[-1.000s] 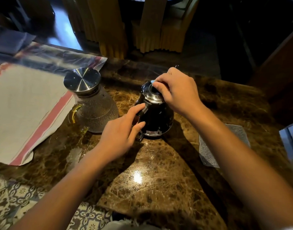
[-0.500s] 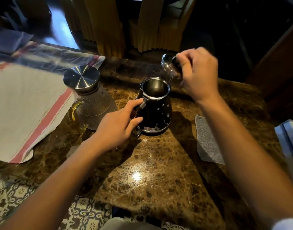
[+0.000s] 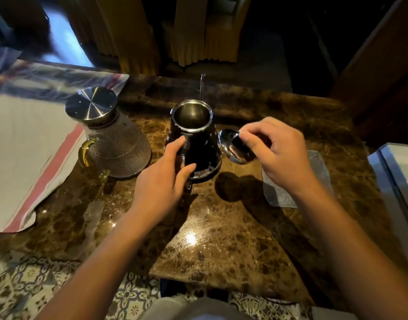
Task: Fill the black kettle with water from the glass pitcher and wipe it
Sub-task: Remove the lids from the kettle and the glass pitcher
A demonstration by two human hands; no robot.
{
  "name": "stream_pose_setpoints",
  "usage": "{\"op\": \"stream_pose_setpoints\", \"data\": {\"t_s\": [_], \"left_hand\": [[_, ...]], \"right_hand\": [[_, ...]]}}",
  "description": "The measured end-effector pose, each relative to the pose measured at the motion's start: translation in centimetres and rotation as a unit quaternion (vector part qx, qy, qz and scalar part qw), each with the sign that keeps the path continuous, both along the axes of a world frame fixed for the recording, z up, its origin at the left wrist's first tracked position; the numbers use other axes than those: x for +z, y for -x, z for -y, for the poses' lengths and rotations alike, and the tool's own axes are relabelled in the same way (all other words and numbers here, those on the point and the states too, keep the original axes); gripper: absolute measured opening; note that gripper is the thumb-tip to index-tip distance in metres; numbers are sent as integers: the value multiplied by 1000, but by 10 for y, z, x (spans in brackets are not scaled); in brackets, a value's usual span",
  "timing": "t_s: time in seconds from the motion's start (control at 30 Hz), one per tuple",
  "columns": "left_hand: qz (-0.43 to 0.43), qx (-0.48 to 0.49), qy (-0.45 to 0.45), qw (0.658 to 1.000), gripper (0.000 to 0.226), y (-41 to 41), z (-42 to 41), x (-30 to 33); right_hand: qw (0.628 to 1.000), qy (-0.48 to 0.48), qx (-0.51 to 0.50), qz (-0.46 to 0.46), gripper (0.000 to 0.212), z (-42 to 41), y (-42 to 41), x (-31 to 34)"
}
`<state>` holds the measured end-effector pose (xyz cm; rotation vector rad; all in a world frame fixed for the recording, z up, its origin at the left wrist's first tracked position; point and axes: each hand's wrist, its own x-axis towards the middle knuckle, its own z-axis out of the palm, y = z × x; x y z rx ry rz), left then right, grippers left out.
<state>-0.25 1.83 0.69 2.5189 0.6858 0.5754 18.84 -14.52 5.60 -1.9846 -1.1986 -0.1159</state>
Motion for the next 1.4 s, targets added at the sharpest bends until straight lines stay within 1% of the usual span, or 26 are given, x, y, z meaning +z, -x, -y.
{"op": "stream_pose_setpoints", "data": {"t_s": [0.2,0.37,0.6,0.77,0.93,1.03,1.3,1.4], "left_hand": [[10,13,31,999,59,-2,2,-1],[19,12,51,998,60,-1,8,-2],[-14,11,23,1000,62,-1,8,2],[-10,18,28,999,64,-1,10,3],[-6,43,-7,999,61,-2,12,0],[-3,51,-7,999,60,-2,12,1],[1,54,-11,998,60,0,15,1],[-9,68,-30,997,60,0,20,2]], "right_hand": [[997,29,-3,-65,14,39,17,-36],[990,65,25,-125,13,73,43,-67],[988,109,5,-106,16,104,61,-97],[987,123,-32,-100,12,115,67,-102],[982,131,-37,-131,10,115,76,-108],[980,128,-39,-146,8,114,81,-113],[974,159,-54,-151,12,114,85,-113],[971,172,-50,-159,14,111,84,-106]]}}
